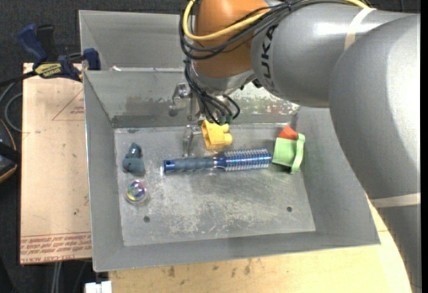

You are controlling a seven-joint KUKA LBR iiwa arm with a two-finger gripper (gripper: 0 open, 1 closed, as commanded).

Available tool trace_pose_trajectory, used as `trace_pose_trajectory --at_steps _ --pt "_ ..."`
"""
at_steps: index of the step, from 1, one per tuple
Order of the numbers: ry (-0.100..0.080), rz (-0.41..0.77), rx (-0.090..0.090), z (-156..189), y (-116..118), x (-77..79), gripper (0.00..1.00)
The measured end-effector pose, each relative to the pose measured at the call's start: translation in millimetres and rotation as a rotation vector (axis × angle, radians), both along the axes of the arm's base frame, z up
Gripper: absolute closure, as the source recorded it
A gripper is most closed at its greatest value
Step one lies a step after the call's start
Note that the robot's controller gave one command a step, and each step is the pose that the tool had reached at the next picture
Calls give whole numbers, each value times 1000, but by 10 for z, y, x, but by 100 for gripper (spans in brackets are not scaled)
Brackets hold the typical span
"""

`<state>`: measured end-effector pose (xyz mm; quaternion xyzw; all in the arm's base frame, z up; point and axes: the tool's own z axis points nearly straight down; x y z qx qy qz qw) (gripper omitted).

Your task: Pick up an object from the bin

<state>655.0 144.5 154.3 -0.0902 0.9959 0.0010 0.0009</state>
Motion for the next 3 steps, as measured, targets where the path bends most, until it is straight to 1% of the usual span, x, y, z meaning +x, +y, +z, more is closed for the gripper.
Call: trace_pose_trajectory --at_steps 1,2,3 --pt "-9 333 1 -774 -140 -411 0" --pt "-14 333 1 -753 -139 -395 100" --pt "-10 343 -1 645 -94 -208 100"
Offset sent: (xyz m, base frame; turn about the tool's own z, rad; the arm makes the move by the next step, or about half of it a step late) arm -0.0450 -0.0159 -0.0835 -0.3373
